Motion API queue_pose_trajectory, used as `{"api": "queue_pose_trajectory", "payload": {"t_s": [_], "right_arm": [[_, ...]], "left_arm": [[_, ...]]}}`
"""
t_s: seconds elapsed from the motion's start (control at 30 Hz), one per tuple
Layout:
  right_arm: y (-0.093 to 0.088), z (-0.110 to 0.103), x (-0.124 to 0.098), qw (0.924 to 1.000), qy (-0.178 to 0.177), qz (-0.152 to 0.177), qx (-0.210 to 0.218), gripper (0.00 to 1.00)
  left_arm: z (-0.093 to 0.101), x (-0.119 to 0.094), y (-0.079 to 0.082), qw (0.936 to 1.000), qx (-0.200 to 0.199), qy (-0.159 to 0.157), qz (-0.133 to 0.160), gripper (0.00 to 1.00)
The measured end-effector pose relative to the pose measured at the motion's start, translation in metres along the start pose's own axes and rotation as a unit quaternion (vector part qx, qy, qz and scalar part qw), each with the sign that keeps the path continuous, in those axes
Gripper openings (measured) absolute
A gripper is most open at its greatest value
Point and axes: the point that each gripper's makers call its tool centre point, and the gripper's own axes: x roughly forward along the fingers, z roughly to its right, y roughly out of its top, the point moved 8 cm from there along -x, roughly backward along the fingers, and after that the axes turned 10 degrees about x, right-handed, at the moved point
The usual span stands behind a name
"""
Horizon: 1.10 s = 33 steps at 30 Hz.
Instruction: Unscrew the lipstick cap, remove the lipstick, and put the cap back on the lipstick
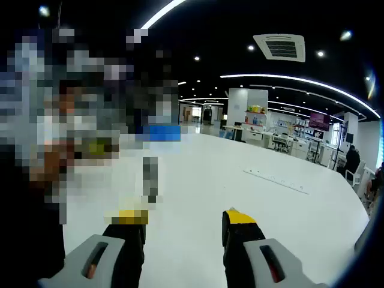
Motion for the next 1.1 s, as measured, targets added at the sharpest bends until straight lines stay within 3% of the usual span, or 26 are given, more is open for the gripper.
{"api": "queue_pose_trajectory", "payload": {"t_s": [0.2,0.3,0.43,0.53,0.7,0.93,1.1], "right_arm": [[0.000,-0.004,-0.002,1.0000,0.006,0.004,-0.005,0.49],[0.000,-0.001,-0.004,1.0000,0.007,0.006,-0.003,0.45],[0.005,0.005,-0.002,0.9991,0.011,0.039,-0.014,0.41],[0.011,0.011,-0.003,0.9964,0.016,0.073,0.039,0.38],[0.011,0.017,-0.009,0.9950,0.025,0.078,0.056,0.31],[0.013,0.002,-0.014,0.9945,0.034,0.092,0.039,0.31],[0.018,-0.006,-0.005,0.9948,0.040,0.087,0.034,0.31]], "left_arm": [[-0.002,0.000,-0.005,1.0000,0.002,0.003,-0.002,0.46],[0.000,0.005,-0.010,0.9998,0.003,-0.014,-0.012,0.47],[-0.002,0.011,-0.016,0.9996,-0.001,-0.020,-0.021,0.46],[-0.006,0.013,-0.018,0.9995,-0.008,-0.021,-0.023,0.46],[-0.012,0.028,-0.019,0.9993,-0.014,-0.024,-0.025,0.46],[-0.005,0.054,-0.020,0.9980,-0.018,-0.055,-0.024,0.43],[-0.005,0.061,-0.024,0.9978,-0.011,-0.057,-0.031,0.43]]}}
